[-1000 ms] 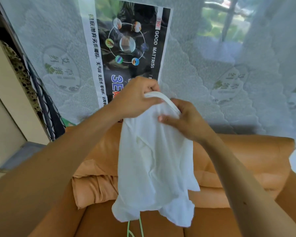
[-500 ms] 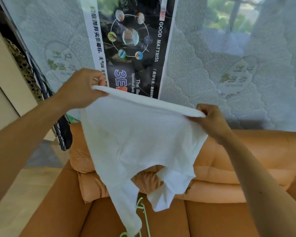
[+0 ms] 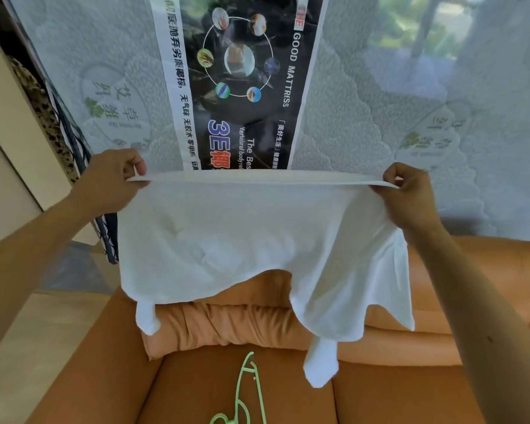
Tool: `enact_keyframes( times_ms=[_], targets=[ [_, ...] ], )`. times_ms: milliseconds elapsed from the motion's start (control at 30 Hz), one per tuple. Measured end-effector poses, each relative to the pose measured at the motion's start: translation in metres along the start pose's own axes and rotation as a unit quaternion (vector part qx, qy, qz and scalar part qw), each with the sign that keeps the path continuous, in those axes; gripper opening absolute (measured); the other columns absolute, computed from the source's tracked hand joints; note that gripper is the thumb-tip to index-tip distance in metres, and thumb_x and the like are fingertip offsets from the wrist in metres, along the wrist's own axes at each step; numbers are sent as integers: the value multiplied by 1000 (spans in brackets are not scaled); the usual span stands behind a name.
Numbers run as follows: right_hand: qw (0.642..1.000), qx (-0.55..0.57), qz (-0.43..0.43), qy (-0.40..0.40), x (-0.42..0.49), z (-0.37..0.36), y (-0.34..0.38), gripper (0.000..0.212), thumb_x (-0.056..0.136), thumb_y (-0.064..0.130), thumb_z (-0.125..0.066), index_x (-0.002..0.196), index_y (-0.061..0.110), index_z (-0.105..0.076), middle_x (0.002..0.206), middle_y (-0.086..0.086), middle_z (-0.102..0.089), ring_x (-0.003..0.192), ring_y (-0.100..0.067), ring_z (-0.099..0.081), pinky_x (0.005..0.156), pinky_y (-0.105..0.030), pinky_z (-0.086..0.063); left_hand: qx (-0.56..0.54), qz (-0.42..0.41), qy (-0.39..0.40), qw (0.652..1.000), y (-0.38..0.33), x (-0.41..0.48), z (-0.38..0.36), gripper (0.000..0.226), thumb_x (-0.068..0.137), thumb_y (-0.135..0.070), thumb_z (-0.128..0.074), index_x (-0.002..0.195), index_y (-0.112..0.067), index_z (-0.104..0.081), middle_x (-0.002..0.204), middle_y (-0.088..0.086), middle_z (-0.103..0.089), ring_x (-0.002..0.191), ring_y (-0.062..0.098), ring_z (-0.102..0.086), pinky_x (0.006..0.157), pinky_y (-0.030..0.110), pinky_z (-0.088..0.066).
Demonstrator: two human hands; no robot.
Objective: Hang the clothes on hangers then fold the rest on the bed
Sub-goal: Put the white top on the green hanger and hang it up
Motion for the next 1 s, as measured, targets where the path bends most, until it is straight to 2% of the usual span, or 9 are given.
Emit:
enact_keyframes(
  times_ms=[100,233,400,567,667,733,800,867,1000],
  targets=[
    [1000,-2,-16,-5,1,1,-4,35,81,12,-69,63,24,-42,59,3,-44,51,-9,-37,50,-25,-27,15,3,-21,1000,12,0,-3,19,83,0,-77,84,-5,-59,65,16,-54,57,26,-45,55,12,-33],
    [1000,-4,-22,-4,3,-2,-3,32,86,10,-68,69,25,-45,62,1,-48,50,-9,-40,49,-25,-30,24,38,-41,998,15,6,-12,7,91,-10,-70,91,-5,-67,80,16,-64,74,34,-59,70,32,-42],
    [998,0,-66,-24,3,2,-8,29,91,12,-68,74,25,-48,64,-1,-48,55,-15,-41,52,-28,-30,-5,27,-38,999,-3,17,-12,40,103,-23,-51,81,6,-65,74,27,-62,68,41,-59,63,39,-43],
    [985,-125,-80,86,0,-11,-2,23,87,14,-78,82,22,-57,65,-3,-52,51,-13,-47,55,-29,-38,-120,-34,-50,991,-74,26,0,40,99,-28,-49,75,3,-57,66,15,-54,64,21,-51,60,31,-33],
    [969,-146,11,198,-21,-60,34,68,68,38,-91,123,36,-52,104,-1,-59,97,-17,-59,85,-35,-49,-139,-127,-1,982,-135,32,1,32,97,-18,-52,74,4,-53,64,7,-51,58,4,-42,57,19,-32],
    [954,-132,68,260,-39,-101,62,97,66,46,-91,144,37,-36,129,7,-52,116,-9,-51,97,-25,-43,-129,-191,48,972,-171,31,-5,31,93,-17,-54,67,0,-53,63,11,-47,58,6,-39,56,22,-29],
    [954,-105,76,271,-50,-132,81,61,83,37,-82,134,22,-52,114,12,-60,104,-6,-55,85,-11,-43,-123,-209,86,966,-193,25,-16,29,88,-16,-60,60,-15,-53,57,2,-46,53,6,-39,53,22,-28],
    [976,-18,22,215,-48,-145,87,14,95,22,-68,100,9,-68,86,10,-65,80,-4,-58,72,-20,-49,-160,-188,97,964,-193,15,-24,16,84,-19,-66,69,-18,-64,58,1,-59,52,5,-48,54,22,-34],
    [981,93,-121,123,-34,-134,80,26,85,33,-59,81,9,-67,75,1,-64,74,-13,-61,70,-35,-51,-336,-54,-4,940,-144,-20,-37,16,93,-26,-66,94,-10,-67,81,6,-69,70,19,-61,67,33,-46]
  ],
)
Point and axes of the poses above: each hand's wrist, its own x-axis towards the middle knuckle, its own z-axis out of the back of the hand, y = z × x, the point moved 2 cm from there along x, towards the middle knuckle
